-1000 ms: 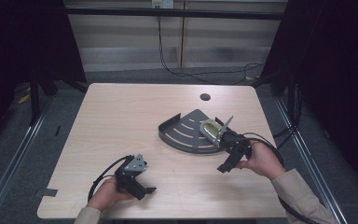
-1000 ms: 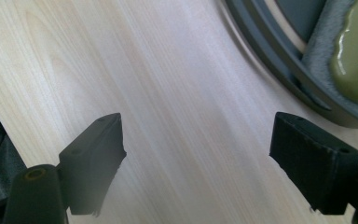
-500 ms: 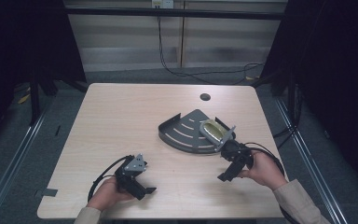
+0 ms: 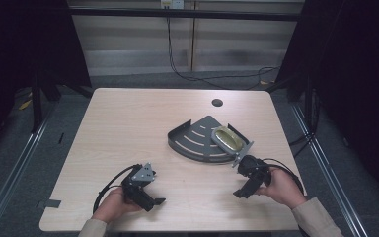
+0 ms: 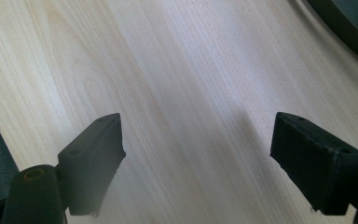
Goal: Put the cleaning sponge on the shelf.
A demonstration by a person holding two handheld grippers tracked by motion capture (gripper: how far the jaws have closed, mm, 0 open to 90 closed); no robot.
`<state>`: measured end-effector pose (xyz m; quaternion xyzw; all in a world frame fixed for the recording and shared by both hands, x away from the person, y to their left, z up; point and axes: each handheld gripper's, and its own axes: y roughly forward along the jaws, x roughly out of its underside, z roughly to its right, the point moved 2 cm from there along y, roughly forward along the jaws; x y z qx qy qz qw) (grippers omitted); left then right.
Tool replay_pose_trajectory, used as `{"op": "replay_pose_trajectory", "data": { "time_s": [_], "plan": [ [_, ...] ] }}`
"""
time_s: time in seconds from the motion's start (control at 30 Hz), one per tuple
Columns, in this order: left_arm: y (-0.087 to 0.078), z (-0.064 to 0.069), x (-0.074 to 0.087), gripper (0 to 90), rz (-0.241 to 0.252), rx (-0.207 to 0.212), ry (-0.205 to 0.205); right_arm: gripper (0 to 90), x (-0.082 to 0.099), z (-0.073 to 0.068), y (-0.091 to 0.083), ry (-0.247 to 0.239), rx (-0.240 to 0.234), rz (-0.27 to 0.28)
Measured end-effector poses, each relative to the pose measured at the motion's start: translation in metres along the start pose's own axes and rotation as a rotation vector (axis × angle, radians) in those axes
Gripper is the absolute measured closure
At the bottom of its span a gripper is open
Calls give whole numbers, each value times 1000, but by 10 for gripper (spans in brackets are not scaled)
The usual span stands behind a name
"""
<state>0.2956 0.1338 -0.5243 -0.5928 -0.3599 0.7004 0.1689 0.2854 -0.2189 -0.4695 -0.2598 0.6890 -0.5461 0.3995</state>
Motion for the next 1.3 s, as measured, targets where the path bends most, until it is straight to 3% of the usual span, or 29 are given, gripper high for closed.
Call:
{"op": "replay_pose_trajectory", "data": {
  "time_s": [0.17, 0.5, 0.8, 1.0, 1.07, 1.3],
  "plan": [
    [0, 0, 0, 0, 0, 0, 0, 160, 7, 2, 5, 1, 0, 16],
    [0, 0, 0, 0, 0, 0, 0, 160, 14, 3, 16, 10, -6, -4],
    [0, 0, 0, 0, -1, 0, 0, 150, 17, 3, 22, -11, 2, 5],
    [0, 0, 0, 0, 0, 0, -1, 116, 19, -2, 25, -48, 34, 7],
    [0, 0, 0, 0, 0, 0, 0, 116, 21, 0, 25, -52, 30, 42],
    [0, 0, 0, 0, -1, 1, 0, 114, 26, 2, 25, -84, 25, 81]
  ]
}}
